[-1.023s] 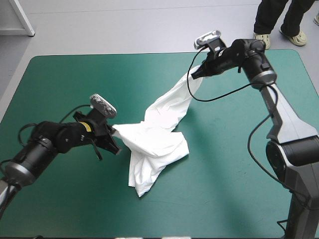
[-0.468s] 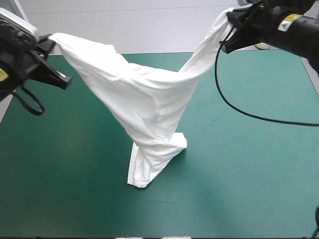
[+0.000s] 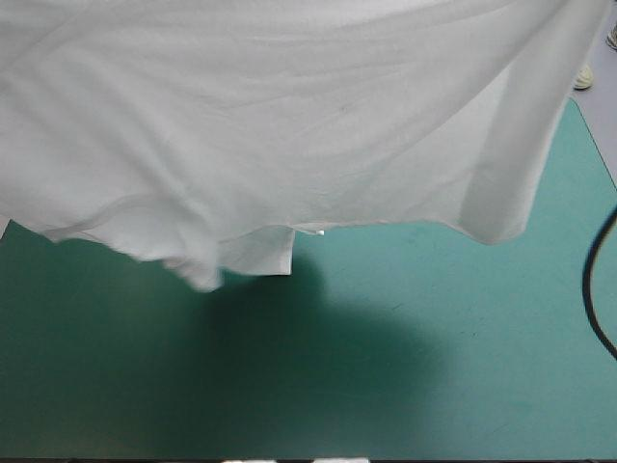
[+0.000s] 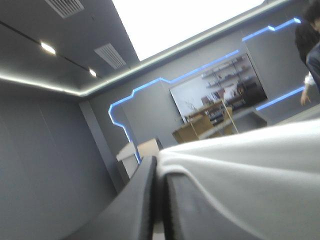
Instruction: Fold the cloth
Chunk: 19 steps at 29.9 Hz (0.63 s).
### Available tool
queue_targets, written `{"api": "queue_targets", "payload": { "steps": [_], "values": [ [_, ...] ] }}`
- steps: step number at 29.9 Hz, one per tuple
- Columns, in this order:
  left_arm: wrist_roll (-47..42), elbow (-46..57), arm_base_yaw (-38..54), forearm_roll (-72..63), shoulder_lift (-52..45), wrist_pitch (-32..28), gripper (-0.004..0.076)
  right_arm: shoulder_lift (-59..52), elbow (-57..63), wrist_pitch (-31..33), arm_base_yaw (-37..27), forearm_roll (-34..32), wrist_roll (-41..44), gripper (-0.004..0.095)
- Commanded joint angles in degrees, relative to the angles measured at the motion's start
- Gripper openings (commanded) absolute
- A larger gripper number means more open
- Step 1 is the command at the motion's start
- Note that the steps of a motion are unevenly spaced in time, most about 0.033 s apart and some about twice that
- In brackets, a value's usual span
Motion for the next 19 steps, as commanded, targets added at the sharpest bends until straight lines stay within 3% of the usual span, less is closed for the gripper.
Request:
{"api": "queue_targets", "payload": {
  "steps": [1,8,13,19],
  "values": [
    [-0.80,-4.41,-0.01,0.08,0.00,-3.51,0.0019,-2.37,-1.15,-5.82,-0.29,-1.01,-1.89,-0.0004],
    [0.43,-5.30,-0.01,-1.83,-0.52,-4.19,0.0019,-3.84,-7.89,-4.90,-0.29,-1.01,-3.00,-0.0004],
    [1.78,-5.74,-0.01,-1.63,-0.52,-8.10,0.0019,-3.84,-11.20,-4.39,-0.29,-1.01,-5.03,-0.0004],
    [1.49,-5.77,-0.01,0.81,3.16,-4.63,0.0019,-0.35,-10.07,2.21,-0.29,-3.55,-2.71,-0.0004]
  ]
}}
